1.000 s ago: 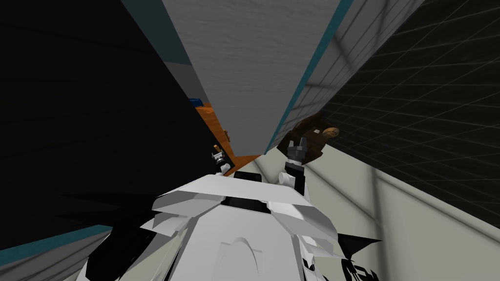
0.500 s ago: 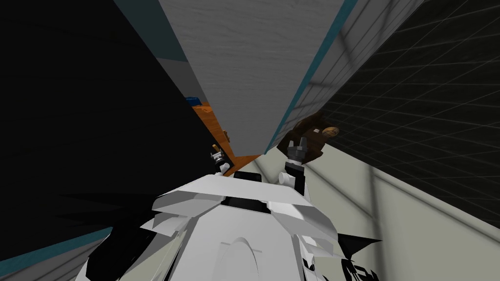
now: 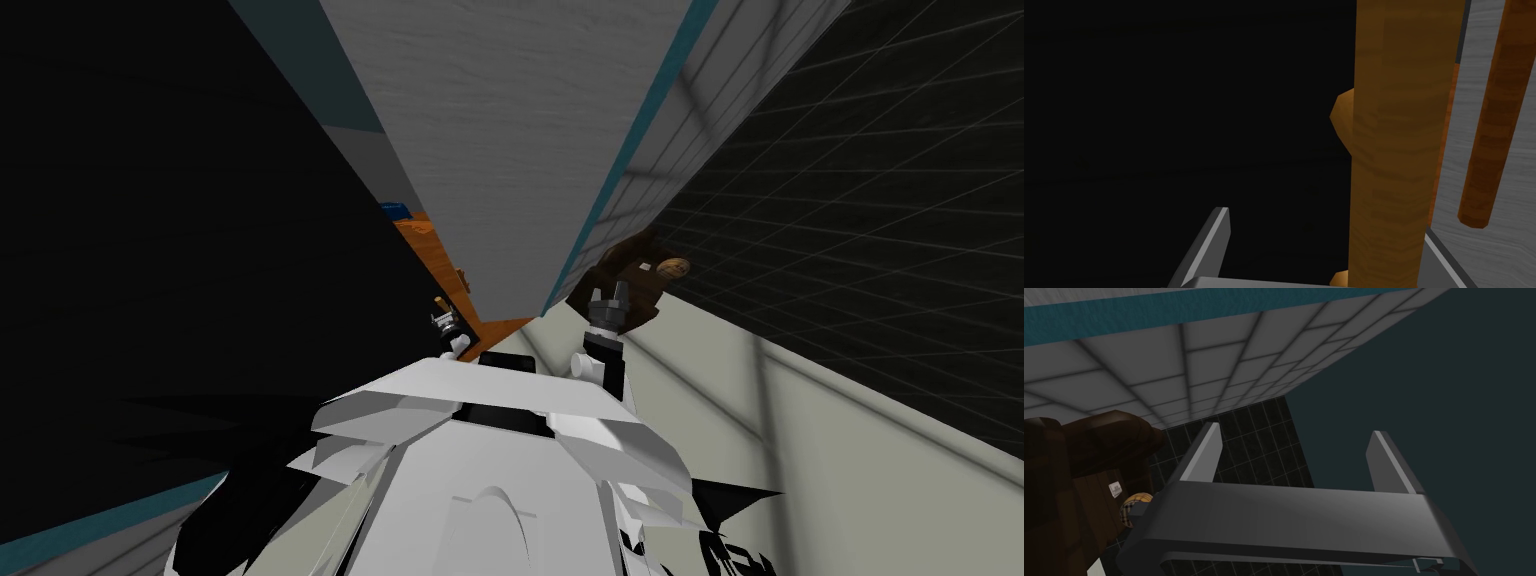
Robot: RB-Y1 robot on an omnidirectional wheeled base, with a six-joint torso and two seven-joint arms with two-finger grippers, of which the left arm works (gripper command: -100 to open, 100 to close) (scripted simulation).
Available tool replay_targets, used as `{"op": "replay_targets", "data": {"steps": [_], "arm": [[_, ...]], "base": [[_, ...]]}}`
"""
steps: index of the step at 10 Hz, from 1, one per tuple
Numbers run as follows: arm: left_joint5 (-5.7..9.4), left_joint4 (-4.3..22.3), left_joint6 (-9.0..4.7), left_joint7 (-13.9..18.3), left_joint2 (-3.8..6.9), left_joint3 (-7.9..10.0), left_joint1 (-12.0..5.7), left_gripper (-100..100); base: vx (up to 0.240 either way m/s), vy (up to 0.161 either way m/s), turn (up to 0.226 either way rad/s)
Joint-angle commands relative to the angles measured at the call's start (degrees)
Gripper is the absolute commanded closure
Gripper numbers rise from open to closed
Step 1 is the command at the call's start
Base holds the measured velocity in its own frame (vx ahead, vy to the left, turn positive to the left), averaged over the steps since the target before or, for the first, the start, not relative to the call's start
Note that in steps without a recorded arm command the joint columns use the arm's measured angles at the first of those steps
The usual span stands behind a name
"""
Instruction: Push the door open
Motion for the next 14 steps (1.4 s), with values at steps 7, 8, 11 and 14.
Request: {"op": "replay_targets", "data": {"steps": [7,8,11,14], "arm": [[0.66,-3.5,0.66,-2.0,1.10,1.96,3.07,100],[0.66,-3.5,0.66,-2.0,1.10,1.96,3.13,100],[0.66,-3.5,0.66,-2.0,1.10,1.96,3.13,100],[0.33,-2.6,0.15,-1.7,-0.34,2.20,0.92,100]], "base": [[0.009,0.010,-0.005],[0.021,-0.004,0.029],[-0.011,0.013,-0.010],[0.009,-0.009,-0.046]]}}
